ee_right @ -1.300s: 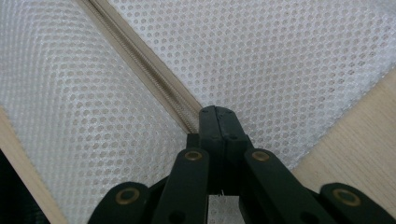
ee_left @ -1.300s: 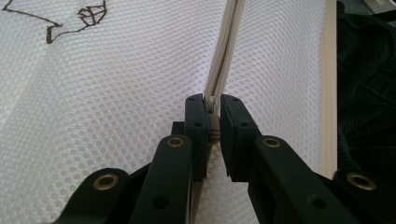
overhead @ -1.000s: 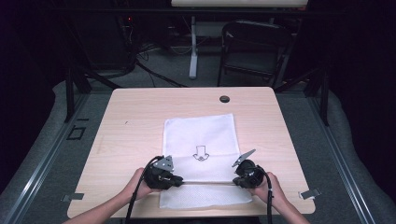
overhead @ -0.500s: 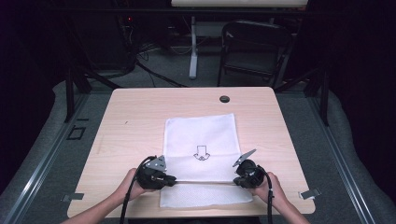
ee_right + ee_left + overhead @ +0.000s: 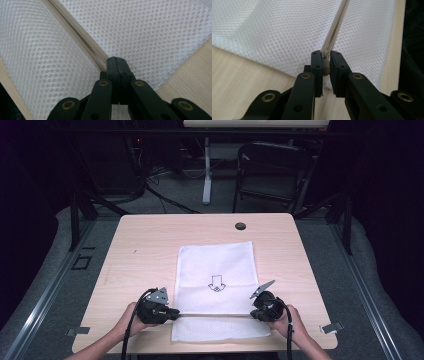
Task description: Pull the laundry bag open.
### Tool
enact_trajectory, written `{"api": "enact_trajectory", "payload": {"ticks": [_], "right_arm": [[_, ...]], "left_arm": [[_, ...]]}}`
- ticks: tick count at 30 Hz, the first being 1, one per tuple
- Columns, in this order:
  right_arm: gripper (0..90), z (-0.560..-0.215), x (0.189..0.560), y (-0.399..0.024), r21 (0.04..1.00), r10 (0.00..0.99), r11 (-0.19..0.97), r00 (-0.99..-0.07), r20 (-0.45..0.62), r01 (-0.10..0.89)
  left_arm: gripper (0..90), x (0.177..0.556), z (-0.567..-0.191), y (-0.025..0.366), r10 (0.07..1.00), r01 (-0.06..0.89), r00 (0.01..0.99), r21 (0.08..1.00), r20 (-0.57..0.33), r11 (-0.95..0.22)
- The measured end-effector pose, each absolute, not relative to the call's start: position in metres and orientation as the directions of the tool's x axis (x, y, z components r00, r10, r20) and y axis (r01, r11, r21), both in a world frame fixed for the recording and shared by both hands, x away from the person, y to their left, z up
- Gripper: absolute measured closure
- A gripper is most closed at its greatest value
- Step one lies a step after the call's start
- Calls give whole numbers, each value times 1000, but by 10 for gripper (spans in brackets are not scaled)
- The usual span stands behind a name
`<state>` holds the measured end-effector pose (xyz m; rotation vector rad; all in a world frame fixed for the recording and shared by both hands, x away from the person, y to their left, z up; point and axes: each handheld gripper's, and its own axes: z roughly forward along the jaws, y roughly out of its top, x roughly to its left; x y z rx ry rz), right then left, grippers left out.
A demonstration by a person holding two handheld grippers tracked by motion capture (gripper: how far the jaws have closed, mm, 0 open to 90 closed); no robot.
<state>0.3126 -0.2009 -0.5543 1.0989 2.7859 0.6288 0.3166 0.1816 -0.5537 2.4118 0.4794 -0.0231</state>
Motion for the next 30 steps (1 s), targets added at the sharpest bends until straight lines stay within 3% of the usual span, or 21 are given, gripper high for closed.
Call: {"api": "enact_trajectory", "payload": {"ticks": [12,21,23,25,28,30], "right_arm": [[900,-555,313,-203,410,670,652,-738,81,637],[900,-554,312,-202,401,656,678,-753,50,616],[832,-554,312,-201,416,648,674,-759,63,610],[687,-551,313,-202,425,642,661,-759,106,619],[591,-543,312,-203,454,629,665,-772,89,593],[503,-539,312,-205,469,633,657,-770,81,590]], "left_arm": [[820,313,-559,206,396,409,904,608,-164,-681],[811,313,-559,203,397,413,902,599,-167,-686],[795,314,-558,203,398,414,902,603,-169,-682],[648,316,-555,206,407,433,893,613,-193,-661],[442,317,-549,209,435,461,876,629,-209,-626],[369,316,-542,212,456,469,867,642,-202,-607]]}}
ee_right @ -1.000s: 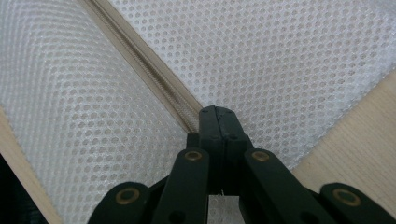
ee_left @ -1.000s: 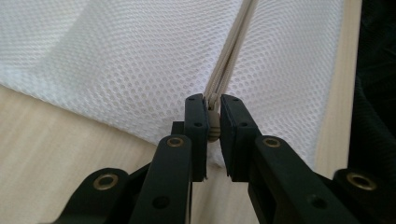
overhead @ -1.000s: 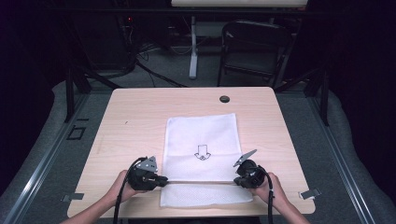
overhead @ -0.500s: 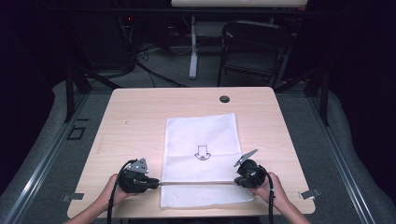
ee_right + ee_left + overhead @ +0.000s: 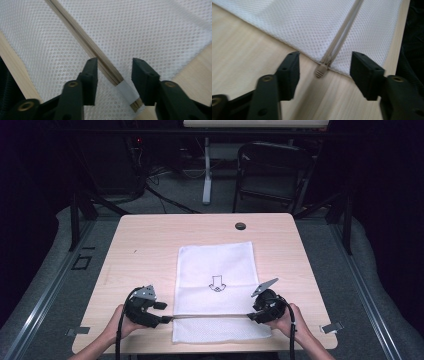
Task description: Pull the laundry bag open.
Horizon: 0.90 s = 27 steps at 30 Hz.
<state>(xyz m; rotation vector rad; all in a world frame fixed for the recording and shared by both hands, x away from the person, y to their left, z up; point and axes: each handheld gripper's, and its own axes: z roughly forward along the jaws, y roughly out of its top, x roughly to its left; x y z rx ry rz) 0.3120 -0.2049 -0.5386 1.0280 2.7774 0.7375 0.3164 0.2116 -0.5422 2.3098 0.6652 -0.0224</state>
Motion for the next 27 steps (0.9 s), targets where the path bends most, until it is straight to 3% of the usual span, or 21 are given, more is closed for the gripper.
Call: {"api": "enact_trajectory", "payload": {"ticks": [5,7,12,17,27], "right_arm": [[286,-521,310,-215,516,687,606,-725,44,605],[192,-515,309,-222,533,708,584,-705,35,613],[88,-505,306,-238,553,762,544,-648,-10,632],[31,-502,300,-262,572,806,487,-592,-2,660],[0,-514,288,-300,564,844,455,-536,-27,689]], "left_arm": [[198,315,-523,219,533,489,831,665,-159,-565],[167,314,-517,223,569,509,808,670,-155,-541],[147,312,-508,233,637,547,757,674,-146,-496],[140,309,-508,243,686,587,710,672,-160,-451],[117,306,-514,260,710,605,687,662,-154,-442]]}}
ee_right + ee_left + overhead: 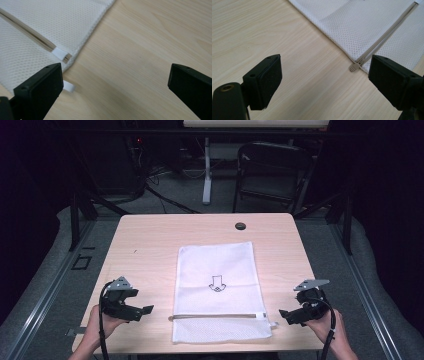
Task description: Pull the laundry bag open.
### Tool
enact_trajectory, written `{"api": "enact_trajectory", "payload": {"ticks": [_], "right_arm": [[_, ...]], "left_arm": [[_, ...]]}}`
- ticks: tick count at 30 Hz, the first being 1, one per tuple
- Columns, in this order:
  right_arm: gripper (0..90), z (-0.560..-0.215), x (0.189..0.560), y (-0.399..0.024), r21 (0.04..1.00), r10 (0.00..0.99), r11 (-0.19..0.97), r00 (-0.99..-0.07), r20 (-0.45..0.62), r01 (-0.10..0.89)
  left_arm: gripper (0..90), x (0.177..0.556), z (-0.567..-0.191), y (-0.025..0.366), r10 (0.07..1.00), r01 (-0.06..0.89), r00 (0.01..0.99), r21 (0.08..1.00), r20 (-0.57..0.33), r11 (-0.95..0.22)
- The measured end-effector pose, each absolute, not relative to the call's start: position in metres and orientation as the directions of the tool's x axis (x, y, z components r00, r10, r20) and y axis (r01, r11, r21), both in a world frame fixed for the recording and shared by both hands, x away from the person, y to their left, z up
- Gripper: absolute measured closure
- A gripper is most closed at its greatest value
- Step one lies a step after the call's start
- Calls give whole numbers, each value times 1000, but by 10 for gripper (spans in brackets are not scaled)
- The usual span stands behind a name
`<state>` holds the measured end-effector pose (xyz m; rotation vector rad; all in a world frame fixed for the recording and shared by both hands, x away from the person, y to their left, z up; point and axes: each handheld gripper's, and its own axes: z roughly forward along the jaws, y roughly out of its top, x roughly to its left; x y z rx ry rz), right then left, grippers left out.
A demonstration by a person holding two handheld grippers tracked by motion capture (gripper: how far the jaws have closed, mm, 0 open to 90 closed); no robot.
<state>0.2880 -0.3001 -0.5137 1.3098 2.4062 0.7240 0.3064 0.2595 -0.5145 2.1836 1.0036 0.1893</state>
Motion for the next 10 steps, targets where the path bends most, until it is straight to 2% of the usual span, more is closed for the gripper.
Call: {"api": "enact_trajectory", "payload": {"ticks": [3,10], "right_arm": [[0,-522,290,-305,560,851,430,-525,12,709],[0,-534,295,-308,522,847,445,-531,19,728]], "left_arm": [[115,306,-517,260,715,601,686,659,-135,-452],[102,309,-522,257,702,592,701,652,-125,-474]]}}
